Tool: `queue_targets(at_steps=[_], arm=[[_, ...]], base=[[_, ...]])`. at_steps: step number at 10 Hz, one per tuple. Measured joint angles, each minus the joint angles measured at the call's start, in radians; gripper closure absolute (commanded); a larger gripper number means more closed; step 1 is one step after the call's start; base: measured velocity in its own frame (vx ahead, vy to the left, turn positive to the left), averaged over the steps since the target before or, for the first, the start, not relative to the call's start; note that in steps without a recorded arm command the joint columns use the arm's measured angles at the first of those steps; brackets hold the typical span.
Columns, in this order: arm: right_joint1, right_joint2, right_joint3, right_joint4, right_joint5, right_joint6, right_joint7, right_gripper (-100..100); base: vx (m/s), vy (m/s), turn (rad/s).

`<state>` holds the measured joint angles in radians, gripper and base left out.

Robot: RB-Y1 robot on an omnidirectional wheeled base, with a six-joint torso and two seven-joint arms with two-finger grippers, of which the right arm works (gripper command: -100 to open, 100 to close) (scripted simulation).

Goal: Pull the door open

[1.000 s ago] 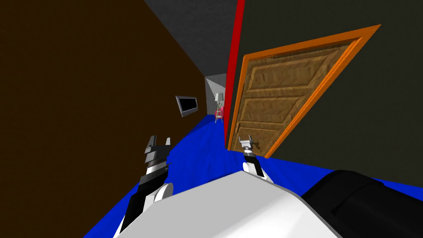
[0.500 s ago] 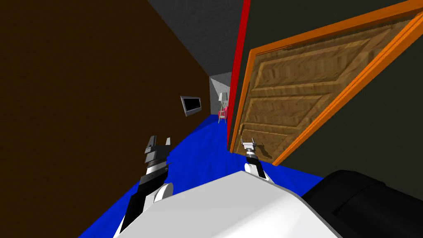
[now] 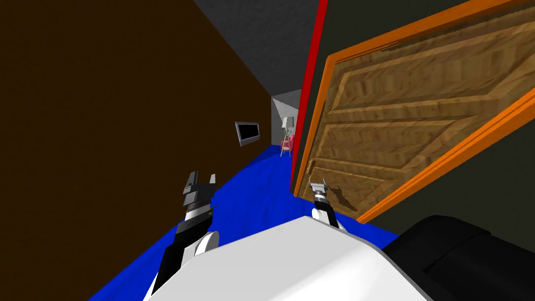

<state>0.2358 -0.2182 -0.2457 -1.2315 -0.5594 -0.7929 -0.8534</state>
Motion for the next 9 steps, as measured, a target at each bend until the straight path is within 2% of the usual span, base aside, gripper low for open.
queue_targets(at_steps=[3, 5, 7, 9], arm=[[-0.025, -0.009, -0.02, 0.089, -0.045, -0.013, -0.061, -100], [-0.029, -0.021, -0.032, 0.144, -0.074, -0.025, -0.11, -100], [-0.044, -0.027, -0.044, 0.205, -0.102, -0.039, -0.153, -100], [-0.044, -0.034, -0.059, 0.232, -0.131, -0.035, -0.187, -100]], base=[[0.002, -0.096, 0.198], [0.007, -0.093, 0.213], [0.002, -0.1, 0.197], [-0.006, -0.086, 0.184]])
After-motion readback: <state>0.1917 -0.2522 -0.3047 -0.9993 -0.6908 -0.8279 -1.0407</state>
